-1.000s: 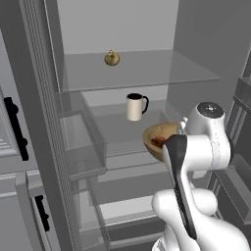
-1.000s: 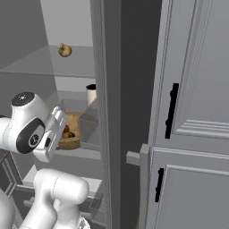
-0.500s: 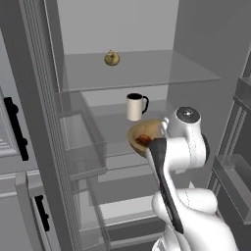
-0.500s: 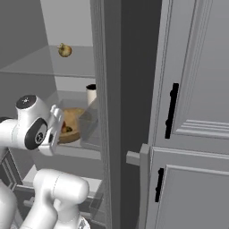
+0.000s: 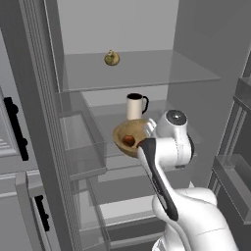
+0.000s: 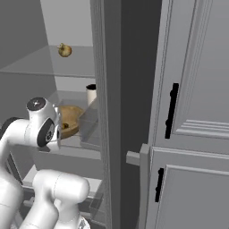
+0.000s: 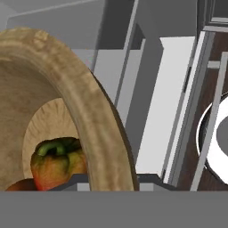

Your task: Pick the chicken drumstick and bell pepper from their plates and place them in the bowl. Then put the bowl in the fridge.

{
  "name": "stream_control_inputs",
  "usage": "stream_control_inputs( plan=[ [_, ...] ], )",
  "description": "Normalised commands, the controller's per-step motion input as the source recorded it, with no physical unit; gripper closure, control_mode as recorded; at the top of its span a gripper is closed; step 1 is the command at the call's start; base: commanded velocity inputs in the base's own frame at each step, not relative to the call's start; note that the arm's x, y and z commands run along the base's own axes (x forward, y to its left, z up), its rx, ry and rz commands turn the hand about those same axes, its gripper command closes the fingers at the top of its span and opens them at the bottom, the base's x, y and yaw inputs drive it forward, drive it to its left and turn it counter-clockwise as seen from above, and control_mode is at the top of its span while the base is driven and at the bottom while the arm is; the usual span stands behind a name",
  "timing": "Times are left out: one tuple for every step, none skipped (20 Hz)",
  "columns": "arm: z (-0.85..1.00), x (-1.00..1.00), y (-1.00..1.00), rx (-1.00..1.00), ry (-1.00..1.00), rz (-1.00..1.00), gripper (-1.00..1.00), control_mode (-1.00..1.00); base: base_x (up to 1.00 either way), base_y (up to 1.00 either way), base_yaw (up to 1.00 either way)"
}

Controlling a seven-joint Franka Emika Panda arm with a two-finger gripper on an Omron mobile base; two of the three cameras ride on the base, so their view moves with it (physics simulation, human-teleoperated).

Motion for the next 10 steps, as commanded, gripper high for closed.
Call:
stream_control_inputs(
  plan=[
    [-0.21,0.39,0.32,0.0,0.0,0.07,1.0,-1.0,0.0,0.0,0.0],
    [-0.21,0.44,0.31,0.0,0.0,0.06,1.0,-1.0,0.0,0.0,0.0],
    [-0.18,0.44,0.33,0.0,0.0,0.03,1.0,-1.0,0.0,0.0,0.0],
    [-0.2,0.51,0.26,0.0,0.0,0.02,1.0,-1.0,0.0,0.0,0.0],
    [-0.17,0.56,0.22,0.0,0.0,0.01,1.0,-1.0,0.0,0.0,0.0],
    [-0.13,0.55,0.16,0.0,0.01,0.0,1.0,-1.0,0.0,0.0,0.0],
    [-0.11,0.46,0.16,-0.03,0.02,0.0,1.0,-1.0,0.0,0.0,0.0],
    [-0.14,0.33,0.28,-0.05,0.02,0.0,1.0,-1.0,0.0,0.0,0.0],
    [-0.12,0.31,0.24,-0.03,0.02,0.0,1.0,-1.0,0.0,0.0,0.0],
    [-0.11,0.36,0.26,-0.03,0.03,0.0,1.0,-1.0,0.0,0.0,0.0]
  ],
)
